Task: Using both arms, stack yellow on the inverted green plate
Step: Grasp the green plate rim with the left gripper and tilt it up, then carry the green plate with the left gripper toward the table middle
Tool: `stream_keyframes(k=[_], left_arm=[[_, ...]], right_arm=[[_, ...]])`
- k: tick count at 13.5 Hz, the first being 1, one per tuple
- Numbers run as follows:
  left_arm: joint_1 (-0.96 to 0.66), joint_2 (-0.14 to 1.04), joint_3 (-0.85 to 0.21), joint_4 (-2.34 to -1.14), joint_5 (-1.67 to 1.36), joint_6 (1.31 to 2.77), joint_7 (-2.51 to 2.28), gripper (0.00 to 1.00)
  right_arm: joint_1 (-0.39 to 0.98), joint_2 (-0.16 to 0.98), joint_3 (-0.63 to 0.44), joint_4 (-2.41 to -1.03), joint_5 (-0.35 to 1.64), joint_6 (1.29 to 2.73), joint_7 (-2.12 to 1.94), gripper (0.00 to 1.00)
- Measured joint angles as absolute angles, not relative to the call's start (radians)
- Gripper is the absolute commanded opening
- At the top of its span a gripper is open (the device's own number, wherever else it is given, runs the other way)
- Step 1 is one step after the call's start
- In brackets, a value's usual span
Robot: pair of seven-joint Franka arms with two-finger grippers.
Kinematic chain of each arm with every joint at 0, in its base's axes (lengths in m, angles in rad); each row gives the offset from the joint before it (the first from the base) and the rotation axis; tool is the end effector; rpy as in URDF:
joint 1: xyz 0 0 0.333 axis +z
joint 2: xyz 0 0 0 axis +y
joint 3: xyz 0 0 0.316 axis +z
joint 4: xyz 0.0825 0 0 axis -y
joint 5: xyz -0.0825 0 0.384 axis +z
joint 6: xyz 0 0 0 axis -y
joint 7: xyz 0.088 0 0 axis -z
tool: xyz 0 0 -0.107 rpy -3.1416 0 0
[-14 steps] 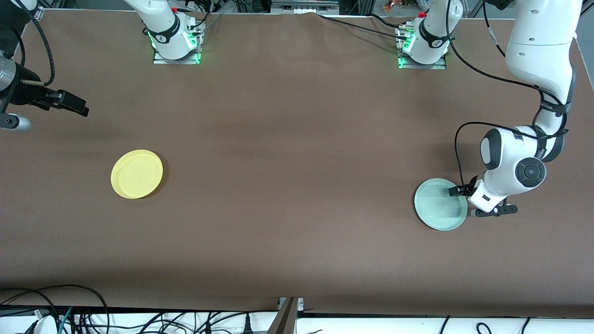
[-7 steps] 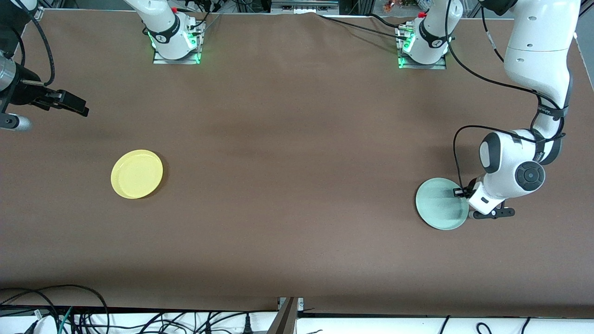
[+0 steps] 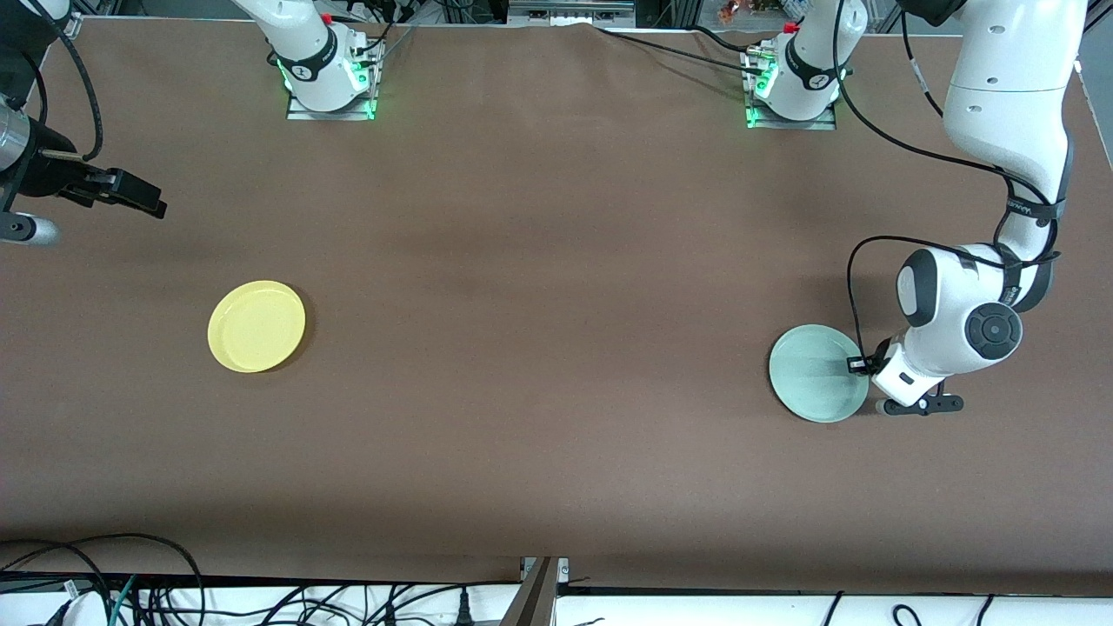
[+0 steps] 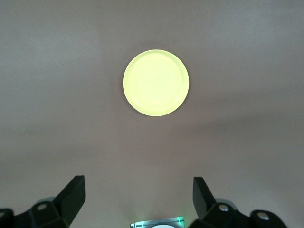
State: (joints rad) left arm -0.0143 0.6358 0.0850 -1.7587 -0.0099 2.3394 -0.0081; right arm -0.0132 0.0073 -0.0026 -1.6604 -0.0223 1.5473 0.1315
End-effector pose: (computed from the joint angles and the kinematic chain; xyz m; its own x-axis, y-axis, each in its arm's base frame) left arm 0.6564 0.0420 0.2022 0.9960 0.0717 -0.0526 0.0694 -0.9966 -0.0441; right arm 0.5494 -0.0111 0.5766 0.9823 -0.1471 -0.1162 -0.1437 -0.9889 0.0378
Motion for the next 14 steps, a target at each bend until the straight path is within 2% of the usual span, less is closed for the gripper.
stream_keyframes(k=[3, 6, 10, 14], left_arm=[[-0.016, 0.559, 0.061, -1.738, -0.01, 2.3, 0.008, 0.0], [-0.055, 0.478, 0.037, -1.678, -0.006, 2.136, -0.008, 0.0], [-0.169, 0.458, 0.031, -1.503, 0.132, 1.902, -0.138, 0.0], [-0.358, 0.46, 0.027, -1.444, 0.318, 1.775, -0.362, 0.0]], right_arm=[[-0.013, 0.007, -0.003, -1.66, -0.022, 1.547, 0.132, 1.0], [-0.013, 0.007, -0.002, -1.661, -0.022, 1.547, 0.132, 1.0], [-0.013, 0.007, -0.002, -1.66, -0.022, 1.547, 0.132, 1.0], [-0.013, 0.007, -0.003, -1.66, -0.022, 1.547, 0.132, 1.0]])
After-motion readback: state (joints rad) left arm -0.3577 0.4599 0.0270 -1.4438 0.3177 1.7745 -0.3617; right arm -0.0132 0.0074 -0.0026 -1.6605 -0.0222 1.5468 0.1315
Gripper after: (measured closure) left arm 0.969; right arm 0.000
